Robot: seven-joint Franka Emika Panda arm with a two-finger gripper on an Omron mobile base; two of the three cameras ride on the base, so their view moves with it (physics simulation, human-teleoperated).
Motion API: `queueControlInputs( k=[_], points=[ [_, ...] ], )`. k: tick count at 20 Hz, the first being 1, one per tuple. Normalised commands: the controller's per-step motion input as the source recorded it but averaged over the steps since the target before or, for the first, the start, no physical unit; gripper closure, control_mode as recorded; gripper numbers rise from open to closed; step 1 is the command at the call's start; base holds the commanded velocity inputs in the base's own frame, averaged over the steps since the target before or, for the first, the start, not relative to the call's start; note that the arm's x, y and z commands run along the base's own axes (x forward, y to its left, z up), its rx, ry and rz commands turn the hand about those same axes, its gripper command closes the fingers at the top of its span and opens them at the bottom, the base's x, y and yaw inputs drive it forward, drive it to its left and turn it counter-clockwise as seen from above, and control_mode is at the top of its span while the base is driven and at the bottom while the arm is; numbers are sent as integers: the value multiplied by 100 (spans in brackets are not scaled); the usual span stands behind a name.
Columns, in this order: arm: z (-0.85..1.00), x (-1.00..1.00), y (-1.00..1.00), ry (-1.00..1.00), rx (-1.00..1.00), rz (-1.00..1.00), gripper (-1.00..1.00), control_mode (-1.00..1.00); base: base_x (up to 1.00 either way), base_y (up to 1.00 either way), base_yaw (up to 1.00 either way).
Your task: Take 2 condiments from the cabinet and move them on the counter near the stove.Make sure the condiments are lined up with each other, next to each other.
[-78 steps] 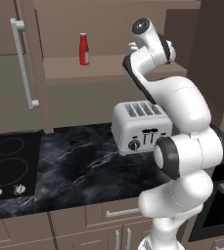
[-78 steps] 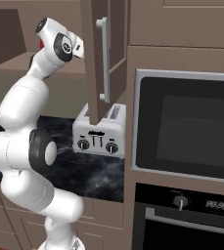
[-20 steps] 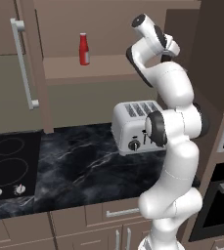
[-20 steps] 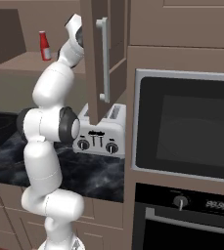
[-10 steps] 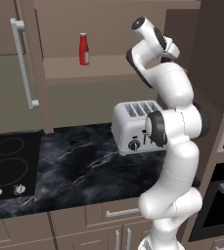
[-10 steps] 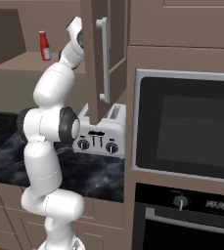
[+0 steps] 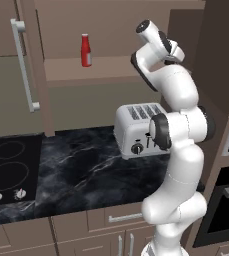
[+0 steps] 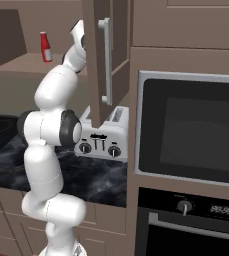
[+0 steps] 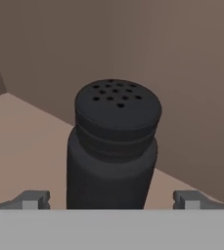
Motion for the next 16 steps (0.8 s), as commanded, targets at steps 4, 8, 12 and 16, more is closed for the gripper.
queueControlInputs(
  k=[4,8,12,16],
  points=[
    [-4,0,-1,2,0,-1,-100,-100,0,0,0],
    [-2,0,0,2,0,-1,100,-100,0,0,0],
    [0,0,0,3,0,-1,100,-100,0,0,0],
    [-3,0,0,0,0,0,100,-100,0,0,0]
  ],
)
